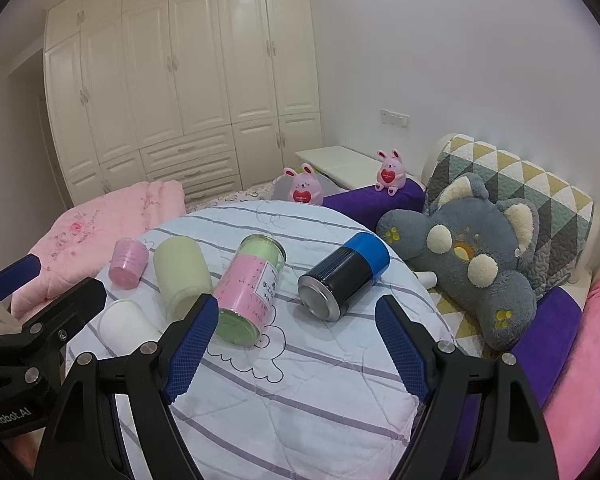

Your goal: Flip cup upright

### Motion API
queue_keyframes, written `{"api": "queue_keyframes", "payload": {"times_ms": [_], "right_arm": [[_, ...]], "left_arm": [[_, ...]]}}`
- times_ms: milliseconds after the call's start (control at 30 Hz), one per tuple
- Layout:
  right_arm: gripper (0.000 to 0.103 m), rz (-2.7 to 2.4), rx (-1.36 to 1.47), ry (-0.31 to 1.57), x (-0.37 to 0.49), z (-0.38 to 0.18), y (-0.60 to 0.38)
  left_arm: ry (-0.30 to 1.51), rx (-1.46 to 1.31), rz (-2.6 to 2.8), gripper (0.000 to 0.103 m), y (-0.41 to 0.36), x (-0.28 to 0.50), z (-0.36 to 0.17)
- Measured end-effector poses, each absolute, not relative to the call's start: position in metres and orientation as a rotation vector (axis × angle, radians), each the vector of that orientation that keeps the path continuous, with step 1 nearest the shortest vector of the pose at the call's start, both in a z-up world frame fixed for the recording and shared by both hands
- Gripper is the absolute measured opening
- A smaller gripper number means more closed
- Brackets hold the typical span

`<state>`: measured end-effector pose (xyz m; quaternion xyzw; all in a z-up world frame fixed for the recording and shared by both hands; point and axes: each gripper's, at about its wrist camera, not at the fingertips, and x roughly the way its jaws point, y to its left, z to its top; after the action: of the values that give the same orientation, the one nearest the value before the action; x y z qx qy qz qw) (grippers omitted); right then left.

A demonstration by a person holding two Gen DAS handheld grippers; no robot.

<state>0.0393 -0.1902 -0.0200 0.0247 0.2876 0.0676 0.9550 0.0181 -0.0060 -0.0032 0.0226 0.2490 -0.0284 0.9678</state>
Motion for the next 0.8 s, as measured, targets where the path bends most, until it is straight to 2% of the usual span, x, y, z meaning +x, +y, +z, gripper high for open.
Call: {"api": "queue_keyframes", "payload": {"times_ms": [800], "right_arm": [[0.082, 0.135, 0.041, 0.582, 0.045, -0.019, -0.176]], "left_arm": [[0.507, 0.038, -0.058, 0.103, 0.008, 0.021, -0.005]]}}
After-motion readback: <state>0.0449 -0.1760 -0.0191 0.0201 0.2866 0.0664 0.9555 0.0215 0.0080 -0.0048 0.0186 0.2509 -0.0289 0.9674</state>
